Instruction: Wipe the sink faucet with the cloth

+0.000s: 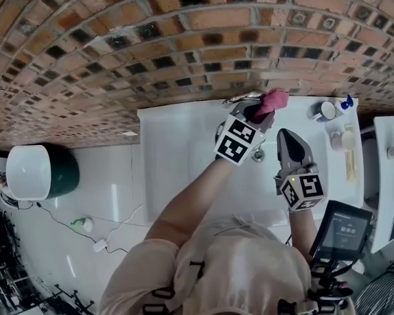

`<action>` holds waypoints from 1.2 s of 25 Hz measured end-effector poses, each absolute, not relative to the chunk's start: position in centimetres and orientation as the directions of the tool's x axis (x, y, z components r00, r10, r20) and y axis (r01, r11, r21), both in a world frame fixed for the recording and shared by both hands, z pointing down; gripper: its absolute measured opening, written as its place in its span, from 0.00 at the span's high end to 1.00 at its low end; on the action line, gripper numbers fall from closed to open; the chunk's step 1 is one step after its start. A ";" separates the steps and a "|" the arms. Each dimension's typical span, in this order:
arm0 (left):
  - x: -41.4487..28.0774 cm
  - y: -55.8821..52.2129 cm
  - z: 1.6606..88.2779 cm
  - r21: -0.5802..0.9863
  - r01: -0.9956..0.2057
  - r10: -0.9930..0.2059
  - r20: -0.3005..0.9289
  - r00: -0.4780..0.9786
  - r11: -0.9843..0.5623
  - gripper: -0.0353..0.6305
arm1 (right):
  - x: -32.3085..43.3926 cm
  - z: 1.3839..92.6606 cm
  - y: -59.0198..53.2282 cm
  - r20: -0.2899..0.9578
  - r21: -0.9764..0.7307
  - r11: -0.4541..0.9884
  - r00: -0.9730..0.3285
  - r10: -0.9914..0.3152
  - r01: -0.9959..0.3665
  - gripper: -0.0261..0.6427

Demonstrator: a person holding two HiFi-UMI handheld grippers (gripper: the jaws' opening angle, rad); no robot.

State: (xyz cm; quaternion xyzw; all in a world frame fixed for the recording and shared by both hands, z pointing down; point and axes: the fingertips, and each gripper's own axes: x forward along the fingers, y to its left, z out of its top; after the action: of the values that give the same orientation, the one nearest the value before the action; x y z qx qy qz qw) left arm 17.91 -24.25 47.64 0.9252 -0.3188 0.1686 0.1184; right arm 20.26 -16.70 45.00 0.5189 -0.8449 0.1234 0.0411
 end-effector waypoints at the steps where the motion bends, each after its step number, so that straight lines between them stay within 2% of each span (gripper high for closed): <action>1: 18.1 -24.3 47.9 0.115 -0.626 -0.544 0.392 0.742 -0.771 0.82 | 20.1 45.0 -16.7 0.197 -0.167 0.435 -0.462 -0.865 -0.885 0.98; 10: 18.0 -25.5 53.1 0.112 -0.647 -0.522 0.496 0.694 -0.754 0.82 | 20.2 45.1 -17.0 0.198 -0.168 0.440 -0.467 -0.862 -0.882 0.98; 12: 18.4 -24.5 51.5 0.088 -0.631 -0.524 0.473 0.708 -0.771 0.82 | 20.4 44.9 -17.0 0.196 -0.170 0.434 -0.462 -0.865 -0.885 0.98; 16: 19.7 -22.9 44.6 -0.038 -0.586 -0.560 0.349 0.751 -0.810 0.82 | 20.0 44.3 -16.8 0.179 -0.165 0.448 -0.473 -0.862 -0.879 0.98; 19: 19.2 -24.0 41.1 -0.081 -0.602 -0.595 0.302 0.745 -0.794 0.82 | 19.3 44.1 -16.5 0.175 -0.168 0.461 -0.486 -0.856 -0.872 0.98; 25: 13.8 -25.0 41.2 -0.022 -0.699 -0.673 0.295 0.679 -0.715 0.82 | 18.5 43.5 -16.1 0.171 -0.162 0.479 -0.503 -0.847 -0.863 0.98; 30: 5.9 -24.0 42.4 0.026 -0.792 -0.749 0.307 0.587 -0.610 0.82 | 16.2 42.6 -16.2 0.154 -0.151 0.516 -0.536 -0.830 -0.843 0.98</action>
State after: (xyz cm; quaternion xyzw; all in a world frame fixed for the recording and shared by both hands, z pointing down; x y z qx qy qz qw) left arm 5.88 -24.02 42.37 0.8871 -0.4345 0.1339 0.0803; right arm 16.15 -16.23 42.60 0.4807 -0.8701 0.1041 0.0310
